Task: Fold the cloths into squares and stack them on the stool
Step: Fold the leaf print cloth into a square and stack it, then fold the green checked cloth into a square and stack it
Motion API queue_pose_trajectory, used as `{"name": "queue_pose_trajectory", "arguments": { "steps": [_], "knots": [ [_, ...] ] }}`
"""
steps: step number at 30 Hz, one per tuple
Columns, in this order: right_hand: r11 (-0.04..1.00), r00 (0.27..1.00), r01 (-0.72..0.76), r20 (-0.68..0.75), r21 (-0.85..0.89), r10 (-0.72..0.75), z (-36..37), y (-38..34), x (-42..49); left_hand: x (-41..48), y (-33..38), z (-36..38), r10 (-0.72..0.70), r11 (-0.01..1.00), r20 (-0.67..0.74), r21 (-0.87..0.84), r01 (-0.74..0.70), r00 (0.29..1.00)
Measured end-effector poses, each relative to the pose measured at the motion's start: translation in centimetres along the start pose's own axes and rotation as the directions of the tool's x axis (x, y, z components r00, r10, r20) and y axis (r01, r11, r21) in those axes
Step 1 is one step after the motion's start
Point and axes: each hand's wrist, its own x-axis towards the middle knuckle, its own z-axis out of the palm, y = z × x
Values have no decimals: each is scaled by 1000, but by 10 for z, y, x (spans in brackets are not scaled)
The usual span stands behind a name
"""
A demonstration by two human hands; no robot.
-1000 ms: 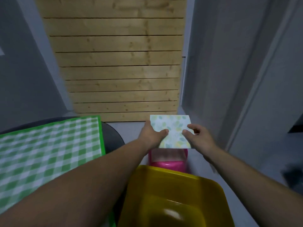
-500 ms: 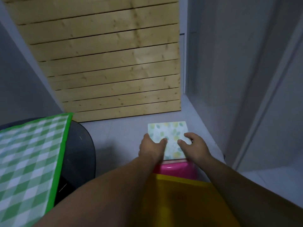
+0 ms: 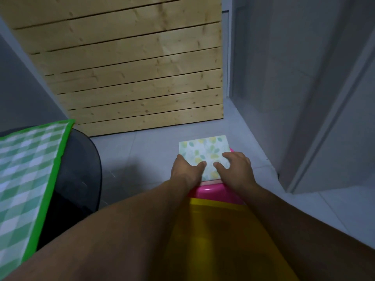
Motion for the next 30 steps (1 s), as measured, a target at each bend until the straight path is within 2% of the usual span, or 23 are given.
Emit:
{"name": "queue_pose_trajectory", "arguments": {
  "steps": [8, 10, 15, 17, 19, 22, 25, 27, 30],
  "knots": [
    [999, 998, -12, 63, 53, 9, -14, -7, -8, 0, 5, 3, -31, 996, -41, 81, 34, 999],
    [996, 1000, -1, 29, 86, -1, -21, -12, -12, -2, 14, 3, -61, 994, -78, 88, 68, 995],
    [977, 995, 11, -97, 213, 10, -49, -32, -23, -16, 57, -9, -43, 999, -89, -19, 42, 995],
    [958, 993, 48, -118, 282, -15, -69, -63, -36, -36, 79, -39, -21, 994, -97, -107, 10, 995],
    [934, 988, 62, -155, 352, -7, -84, -75, -43, -55, 102, -47, 26, 986, -78, -161, -38, 997],
    [889, 985, 122, -167, 441, -52, -115, -126, -82, -110, 127, -104, 139, 960, -63, -238, -150, 988],
    [845, 987, 161, -94, 510, -131, -140, -184, -140, -168, 124, -180, 252, 903, -34, -352, -247, 967],
    [842, 972, 180, 41, 509, -233, -150, -219, -185, -204, 97, -235, 311, 889, -41, -339, -306, 949],
    [853, 869, 276, 264, 443, -418, -157, -273, -252, -264, 21, -314, 352, 904, -24, -253, -346, 936]
  ]
}}
